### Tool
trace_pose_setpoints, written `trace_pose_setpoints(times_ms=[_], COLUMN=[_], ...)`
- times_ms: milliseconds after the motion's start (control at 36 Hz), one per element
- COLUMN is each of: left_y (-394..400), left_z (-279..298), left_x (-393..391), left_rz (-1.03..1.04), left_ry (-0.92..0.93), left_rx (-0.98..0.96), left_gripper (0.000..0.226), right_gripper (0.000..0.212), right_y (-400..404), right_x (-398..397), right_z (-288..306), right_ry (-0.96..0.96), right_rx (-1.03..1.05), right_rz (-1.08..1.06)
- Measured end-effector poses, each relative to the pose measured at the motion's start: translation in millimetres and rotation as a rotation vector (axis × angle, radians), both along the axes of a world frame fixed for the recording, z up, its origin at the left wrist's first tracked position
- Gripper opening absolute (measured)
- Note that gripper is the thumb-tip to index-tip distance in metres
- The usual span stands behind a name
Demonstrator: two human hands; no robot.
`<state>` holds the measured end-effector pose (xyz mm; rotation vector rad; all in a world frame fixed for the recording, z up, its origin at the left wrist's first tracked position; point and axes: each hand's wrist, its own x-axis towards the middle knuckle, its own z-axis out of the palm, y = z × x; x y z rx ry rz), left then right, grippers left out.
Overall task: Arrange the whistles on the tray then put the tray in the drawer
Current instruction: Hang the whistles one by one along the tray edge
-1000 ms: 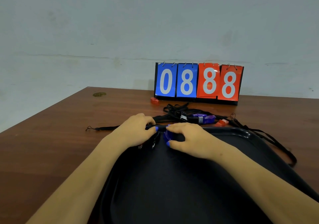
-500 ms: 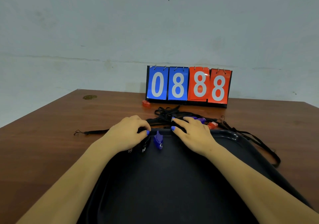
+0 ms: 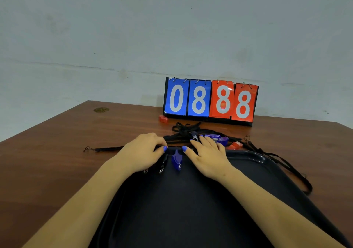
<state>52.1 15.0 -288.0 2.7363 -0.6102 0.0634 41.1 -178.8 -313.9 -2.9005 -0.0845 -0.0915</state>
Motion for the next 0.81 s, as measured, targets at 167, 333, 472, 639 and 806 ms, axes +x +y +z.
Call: trace_pose_setpoints(times_ms=[167,333,472,639,806], left_y=[0.9,1.7,1.6,-0.6,-1.4], left_z=[-0.5,1.0,1.7,3.3,4.3], left_x=[0.0,-0.7,-1.7,-4.1,-5.2], left_rz=[0.012,0.002,0.007,0.008,0.010], left_ry=[-0.038,-0.073,-0.093,-0.104,-0.093], left_rx=[-0.048,-0.078,-0.087,-0.074,-0.055], left_gripper=[0.027,0.023,0.021,0.024,0.025], right_gripper=[0.058,0.039,0.036,0.006,0.021], right_y=[1.2,2.0,0.2,-12.3,-22.0], right_x=[-2.7,-4.9,-6.2,-2.2,0.8], right_z=[4.2,11.1,15.6,13.4,9.2], right_ry=[-0.049,-0.165,-0.257,-0.379,-0.385], right_rx=[0.009,0.101,0.301,0.442,0.560], right_rz=[-0.007,-0.055,-0.132,-0.221,-0.261])
